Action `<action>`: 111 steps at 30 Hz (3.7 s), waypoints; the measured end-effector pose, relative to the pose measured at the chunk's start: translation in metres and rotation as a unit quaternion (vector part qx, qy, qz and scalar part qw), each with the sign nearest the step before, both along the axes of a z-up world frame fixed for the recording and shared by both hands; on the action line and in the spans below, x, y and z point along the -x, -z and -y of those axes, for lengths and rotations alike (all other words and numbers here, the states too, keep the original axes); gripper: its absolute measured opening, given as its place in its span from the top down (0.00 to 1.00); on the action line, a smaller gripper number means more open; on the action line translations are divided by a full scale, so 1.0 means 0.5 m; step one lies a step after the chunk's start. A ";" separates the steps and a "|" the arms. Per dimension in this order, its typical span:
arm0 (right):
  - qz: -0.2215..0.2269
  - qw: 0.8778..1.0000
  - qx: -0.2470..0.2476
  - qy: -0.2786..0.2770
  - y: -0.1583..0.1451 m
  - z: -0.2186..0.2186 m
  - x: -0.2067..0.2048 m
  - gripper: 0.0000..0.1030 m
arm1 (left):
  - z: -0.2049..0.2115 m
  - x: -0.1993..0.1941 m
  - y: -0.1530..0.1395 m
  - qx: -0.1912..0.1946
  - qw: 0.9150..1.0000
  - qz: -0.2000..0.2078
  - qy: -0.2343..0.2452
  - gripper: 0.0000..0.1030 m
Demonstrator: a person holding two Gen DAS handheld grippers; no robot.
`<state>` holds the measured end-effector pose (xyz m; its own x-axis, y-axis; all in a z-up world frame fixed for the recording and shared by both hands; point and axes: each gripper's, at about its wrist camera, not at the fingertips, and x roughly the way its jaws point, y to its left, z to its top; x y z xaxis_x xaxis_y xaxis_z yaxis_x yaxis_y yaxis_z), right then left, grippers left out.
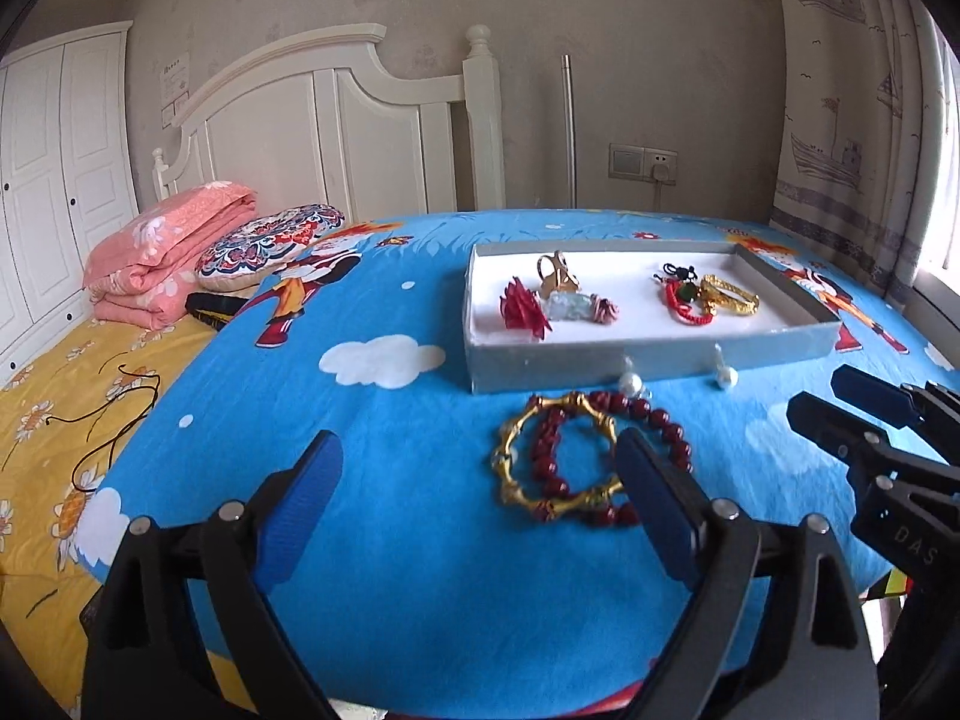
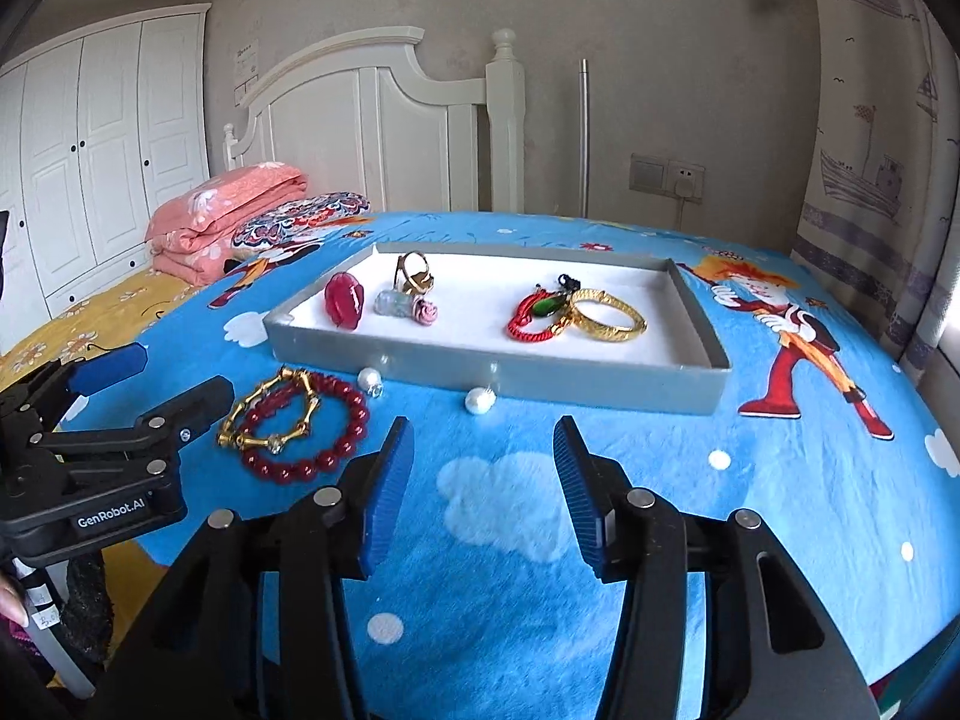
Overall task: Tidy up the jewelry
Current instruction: 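Withdraw both open tools from the tray back over the bead bracelet, then grasp gold bamboo-link bracelet with left tool while right tool grasps red bead bracelet, then lift gold bracelet with left tool while right tool lifts red bead bracelet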
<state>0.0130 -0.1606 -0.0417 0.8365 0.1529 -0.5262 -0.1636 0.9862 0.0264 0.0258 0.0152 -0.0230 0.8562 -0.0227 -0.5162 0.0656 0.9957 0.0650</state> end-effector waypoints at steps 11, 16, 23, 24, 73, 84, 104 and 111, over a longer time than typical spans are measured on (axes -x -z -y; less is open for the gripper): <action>0.003 1.000 0.006 -0.028 0.011 -0.049 0.000 0.54 | -0.042 -0.006 0.025 0.037 0.999 -0.027 0.001 0.13; 0.001 0.999 0.004 -0.036 0.012 -0.050 -0.002 0.54 | -0.027 -0.007 0.029 0.033 0.999 -0.025 0.007 0.14; 0.002 1.000 -0.004 -0.028 0.011 -0.041 -0.001 0.54 | 0.010 0.003 0.026 0.010 0.998 -0.018 0.053 0.22; 0.002 1.000 -0.007 -0.025 0.010 -0.036 0.000 0.54 | 0.017 0.001 0.025 0.008 0.998 -0.016 0.058 0.27; -0.048 0.996 0.071 0.030 0.031 0.000 -0.042 0.85 | 0.003 -0.008 0.031 0.047 0.998 -0.016 0.045 0.90; -0.026 0.999 0.029 -0.017 -0.003 -0.057 -0.024 0.76 | 0.012 -0.004 0.035 0.038 0.998 -0.019 0.048 0.90; -0.032 0.997 0.054 -0.047 0.021 -0.041 0.016 0.90 | 0.020 -0.005 0.039 0.045 0.997 -0.026 0.054 0.90; -0.005 0.998 0.054 -0.026 0.005 -0.016 0.041 0.90 | 0.040 0.015 0.020 0.034 0.997 -0.006 0.062 0.90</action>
<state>-0.0077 -0.1527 -0.0443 0.8237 0.1372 -0.5502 -0.2141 0.9737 -0.0776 0.0183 -0.0047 -0.0330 0.8379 -0.1637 -0.5207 0.1895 0.9819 -0.0036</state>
